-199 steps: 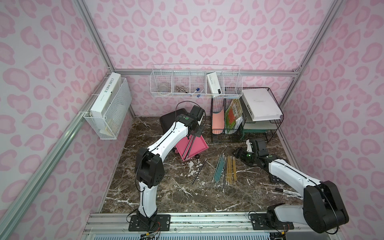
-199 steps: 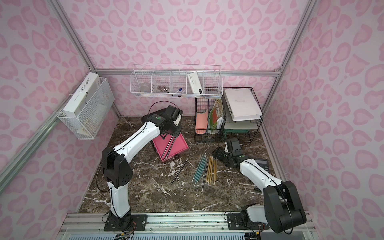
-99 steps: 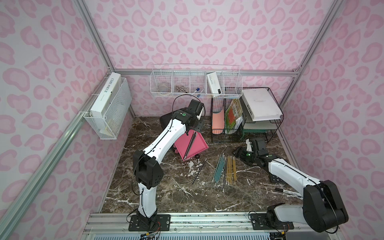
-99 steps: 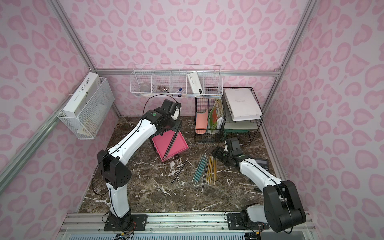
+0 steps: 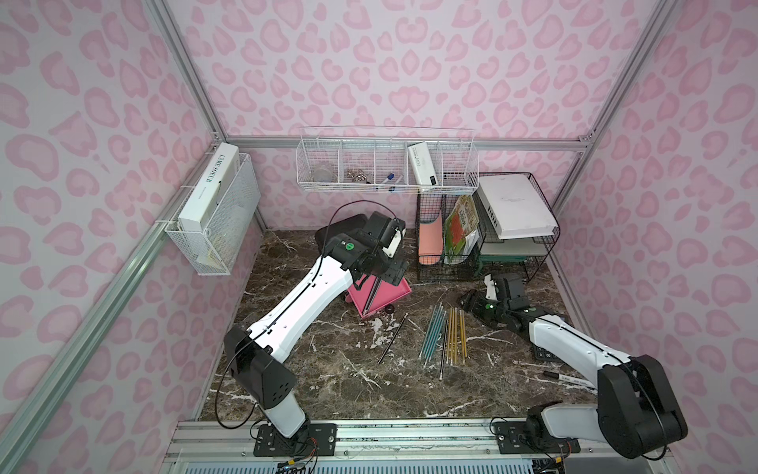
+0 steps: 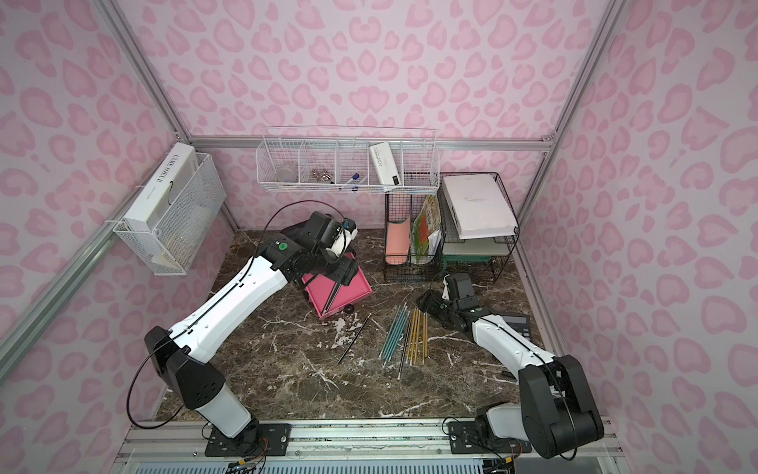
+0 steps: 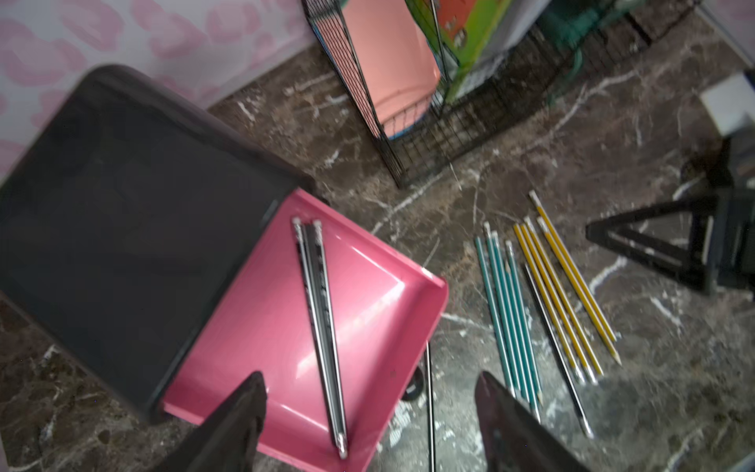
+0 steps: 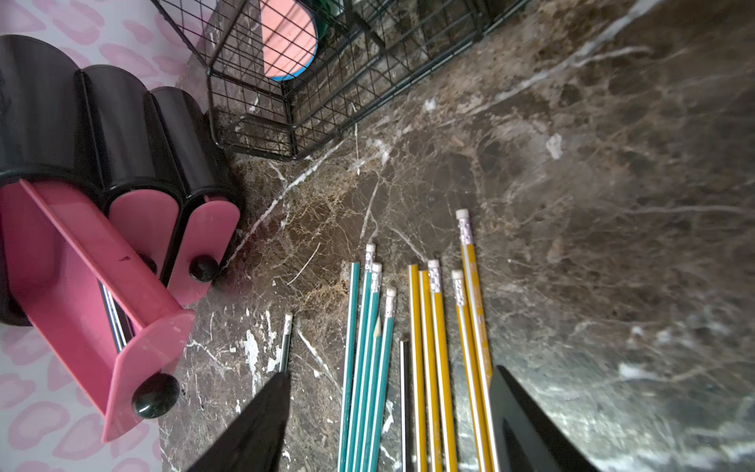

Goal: Please place the pencils in the drawer according to their color
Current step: Place the pencil in the drawer, then pick up the pencil from the center of the board.

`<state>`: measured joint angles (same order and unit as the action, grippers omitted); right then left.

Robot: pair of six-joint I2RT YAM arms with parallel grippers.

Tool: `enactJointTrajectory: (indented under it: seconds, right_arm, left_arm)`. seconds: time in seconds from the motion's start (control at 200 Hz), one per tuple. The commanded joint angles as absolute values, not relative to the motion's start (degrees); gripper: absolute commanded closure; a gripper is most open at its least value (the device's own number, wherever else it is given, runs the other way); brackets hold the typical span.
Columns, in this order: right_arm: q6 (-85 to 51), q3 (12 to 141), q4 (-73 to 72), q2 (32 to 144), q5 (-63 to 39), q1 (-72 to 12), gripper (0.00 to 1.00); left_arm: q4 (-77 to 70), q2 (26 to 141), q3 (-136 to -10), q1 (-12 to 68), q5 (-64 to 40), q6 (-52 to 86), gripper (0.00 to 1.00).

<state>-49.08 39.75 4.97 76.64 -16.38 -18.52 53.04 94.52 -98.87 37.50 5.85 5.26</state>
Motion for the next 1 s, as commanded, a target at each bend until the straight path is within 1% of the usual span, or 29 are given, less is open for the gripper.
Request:
enactJointTrajectory:
  seconds: [0.0,0.11,0.19,0.38,0.575,0.855,0.875,1.0]
  right_arm:
    - [-49.29,38.90,2.51,76.88,-17.01,-18.57,0.31]
    - [-50.31,37.67,0.98,76.84,-17.05,-18.57,0.31]
    - [-50.70,37.28,1.10,76.49,-16.53,-18.58,0.31]
    - [-51.03,35.99,1.41,75.11,-15.20,-18.46,0.31]
    - [-51.09,35.41,1.99,75.50,-15.26,-18.38,0.31]
    - [-49.70,36.44,3.44,75.66,-15.35,-17.31,0.31]
    - [-49.74,36.40,3.49,75.61,-15.42,-17.31,0.31]
    - [-49.91,36.23,3.25,75.77,-15.60,-17.29,0.31]
  left_arm:
    - [51.03,90.95,-90.96,40.93,6.41,10.02,0.15]
    - [45.72,88.48,-81.21,44.27,5.37,16.33,0.11]
    - [43.27,89.40,-78.08,46.92,7.24,18.08,0.09]
    - [42.26,98.40,-80.14,49.25,8.77,18.15,0.09]
    - [39.71,107.05,-82.73,49.42,9.36,16.37,0.09]
    - [37.56,112.50,-82.99,49.42,10.63,15.43,0.10]
    - [37.60,112.88,-84.71,49.48,10.68,15.32,0.09]
    - [37.36,114.85,-85.81,49.40,11.31,14.79,0.10]
